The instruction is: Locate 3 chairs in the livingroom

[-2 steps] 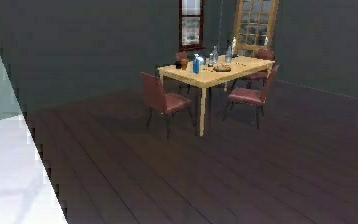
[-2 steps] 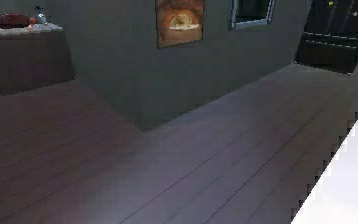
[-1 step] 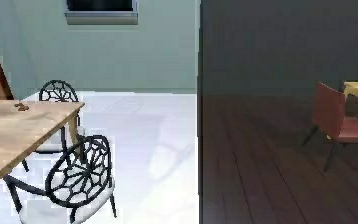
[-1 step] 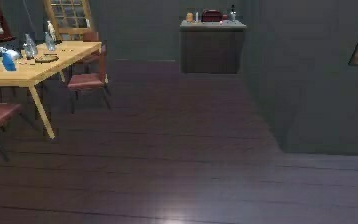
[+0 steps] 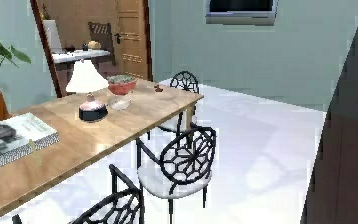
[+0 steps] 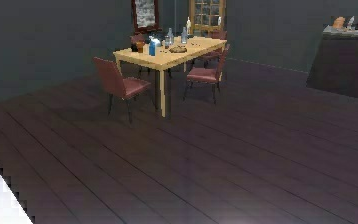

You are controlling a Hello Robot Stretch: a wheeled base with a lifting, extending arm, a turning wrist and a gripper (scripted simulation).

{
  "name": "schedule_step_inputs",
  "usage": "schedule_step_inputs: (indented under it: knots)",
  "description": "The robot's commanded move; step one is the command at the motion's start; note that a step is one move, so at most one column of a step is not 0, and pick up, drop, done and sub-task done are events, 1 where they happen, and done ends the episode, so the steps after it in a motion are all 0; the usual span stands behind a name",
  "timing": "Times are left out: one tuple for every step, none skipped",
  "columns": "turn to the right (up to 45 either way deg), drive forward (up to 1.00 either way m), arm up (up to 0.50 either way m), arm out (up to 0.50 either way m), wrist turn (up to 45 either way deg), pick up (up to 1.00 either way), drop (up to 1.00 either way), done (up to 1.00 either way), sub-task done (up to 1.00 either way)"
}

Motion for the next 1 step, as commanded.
schedule_step_inputs:
  knots:
    - [0.0, 0.00, 0.00, 0.00, 0.0, 0.00, 0.00, 1.00, 0.00]
